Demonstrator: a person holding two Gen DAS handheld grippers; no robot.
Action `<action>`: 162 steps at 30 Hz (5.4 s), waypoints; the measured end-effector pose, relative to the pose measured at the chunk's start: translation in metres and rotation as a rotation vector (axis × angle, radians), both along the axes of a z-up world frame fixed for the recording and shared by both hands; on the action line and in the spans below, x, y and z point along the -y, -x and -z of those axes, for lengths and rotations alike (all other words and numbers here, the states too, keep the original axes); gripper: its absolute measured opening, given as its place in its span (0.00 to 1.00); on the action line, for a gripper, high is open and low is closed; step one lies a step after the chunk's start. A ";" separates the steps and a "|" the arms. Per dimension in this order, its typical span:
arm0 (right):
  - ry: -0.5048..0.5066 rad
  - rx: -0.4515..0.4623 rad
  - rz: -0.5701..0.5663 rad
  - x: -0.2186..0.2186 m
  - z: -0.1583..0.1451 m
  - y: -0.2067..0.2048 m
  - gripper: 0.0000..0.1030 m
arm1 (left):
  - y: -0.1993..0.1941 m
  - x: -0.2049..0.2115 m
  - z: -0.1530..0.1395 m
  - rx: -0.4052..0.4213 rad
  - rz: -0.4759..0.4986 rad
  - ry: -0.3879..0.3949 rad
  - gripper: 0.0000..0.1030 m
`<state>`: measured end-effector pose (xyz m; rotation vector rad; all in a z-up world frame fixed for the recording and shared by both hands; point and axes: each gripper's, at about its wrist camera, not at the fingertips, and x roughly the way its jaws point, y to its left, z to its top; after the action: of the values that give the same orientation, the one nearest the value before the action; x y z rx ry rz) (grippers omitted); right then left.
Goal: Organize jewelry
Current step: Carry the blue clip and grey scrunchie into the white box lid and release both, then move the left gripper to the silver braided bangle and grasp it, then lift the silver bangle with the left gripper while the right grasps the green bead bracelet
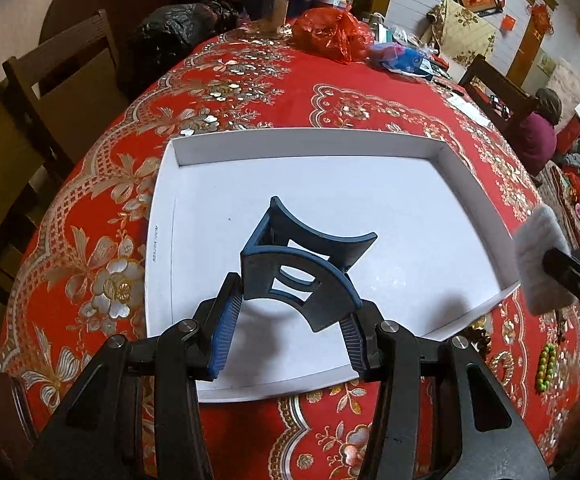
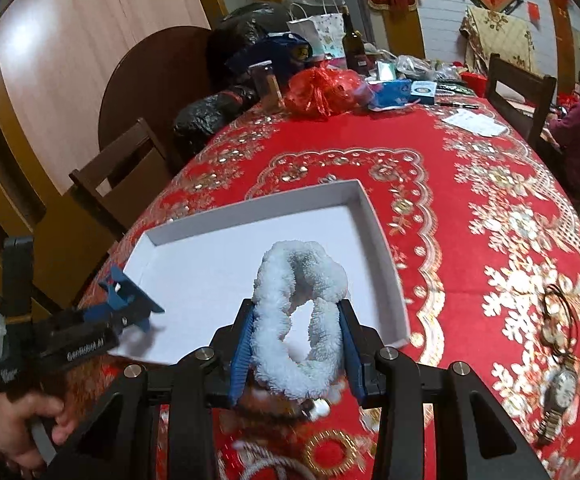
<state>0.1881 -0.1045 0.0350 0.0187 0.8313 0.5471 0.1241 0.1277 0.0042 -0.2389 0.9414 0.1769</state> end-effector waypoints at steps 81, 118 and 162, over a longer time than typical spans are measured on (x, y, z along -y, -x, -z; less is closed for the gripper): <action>0.104 -0.076 0.201 0.174 0.037 0.093 0.69 | 0.029 0.115 -0.016 0.058 0.468 0.039 0.52; 0.208 -0.105 0.226 0.170 0.073 0.065 0.54 | 0.042 0.172 0.013 -0.016 0.745 -0.006 0.06; -0.006 0.040 0.115 0.136 0.003 0.095 0.08 | 0.026 0.126 -0.022 0.051 0.561 0.088 0.06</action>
<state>0.0933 -0.2410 0.0318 0.0607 0.7843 0.4404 0.0977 0.0019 0.0262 -0.0528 0.9330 -0.3851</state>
